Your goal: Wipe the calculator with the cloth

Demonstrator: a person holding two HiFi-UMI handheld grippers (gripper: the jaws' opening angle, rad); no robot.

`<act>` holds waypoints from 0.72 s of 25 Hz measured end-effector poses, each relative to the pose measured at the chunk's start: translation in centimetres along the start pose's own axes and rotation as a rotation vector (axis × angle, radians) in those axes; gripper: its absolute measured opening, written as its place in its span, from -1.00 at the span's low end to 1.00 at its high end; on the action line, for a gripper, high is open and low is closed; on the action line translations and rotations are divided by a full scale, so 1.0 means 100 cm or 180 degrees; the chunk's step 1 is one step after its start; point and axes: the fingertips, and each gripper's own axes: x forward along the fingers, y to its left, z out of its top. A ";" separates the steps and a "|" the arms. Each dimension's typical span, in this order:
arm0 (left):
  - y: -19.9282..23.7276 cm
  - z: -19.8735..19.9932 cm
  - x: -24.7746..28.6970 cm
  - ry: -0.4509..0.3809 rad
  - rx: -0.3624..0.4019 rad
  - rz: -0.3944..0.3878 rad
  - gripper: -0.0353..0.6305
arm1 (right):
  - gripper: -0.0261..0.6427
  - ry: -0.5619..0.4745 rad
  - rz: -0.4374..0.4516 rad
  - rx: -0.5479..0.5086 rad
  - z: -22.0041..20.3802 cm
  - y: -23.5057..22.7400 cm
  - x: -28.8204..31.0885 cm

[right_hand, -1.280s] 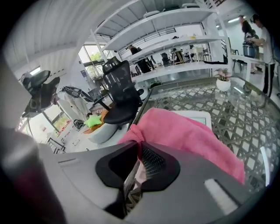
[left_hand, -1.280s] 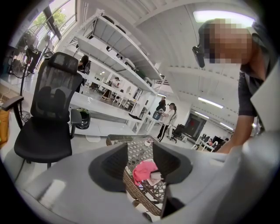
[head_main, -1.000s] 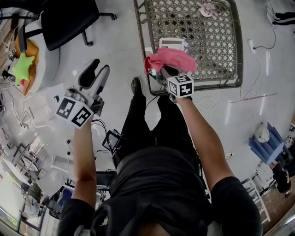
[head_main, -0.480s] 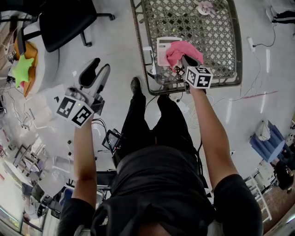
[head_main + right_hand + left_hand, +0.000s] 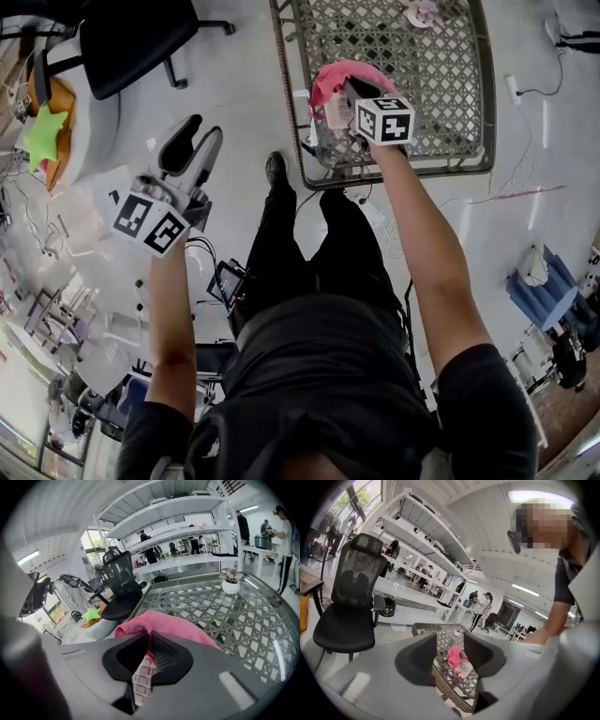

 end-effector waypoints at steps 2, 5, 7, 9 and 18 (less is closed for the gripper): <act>0.002 -0.001 -0.001 -0.0005 -0.0009 0.0011 -0.32 | -0.84 0.0068 0.0068 -0.0051 -0.006 0.015 0.006; 0.004 -0.001 -0.003 -0.0014 -0.0026 0.0027 -0.32 | -0.84 0.0169 0.0172 -0.0087 -0.024 0.037 0.006; 0.003 -0.002 -0.005 -0.0013 -0.0036 0.0040 -0.32 | -0.84 0.0256 0.0250 -0.0089 -0.042 0.049 0.002; 0.004 -0.001 -0.006 -0.0014 -0.0033 0.0050 -0.32 | -0.84 0.0337 0.0321 -0.0100 -0.058 0.060 -0.003; -0.001 0.008 -0.005 -0.0065 0.0008 0.0059 -0.32 | -0.84 0.0473 0.0269 -0.0040 -0.101 0.049 -0.042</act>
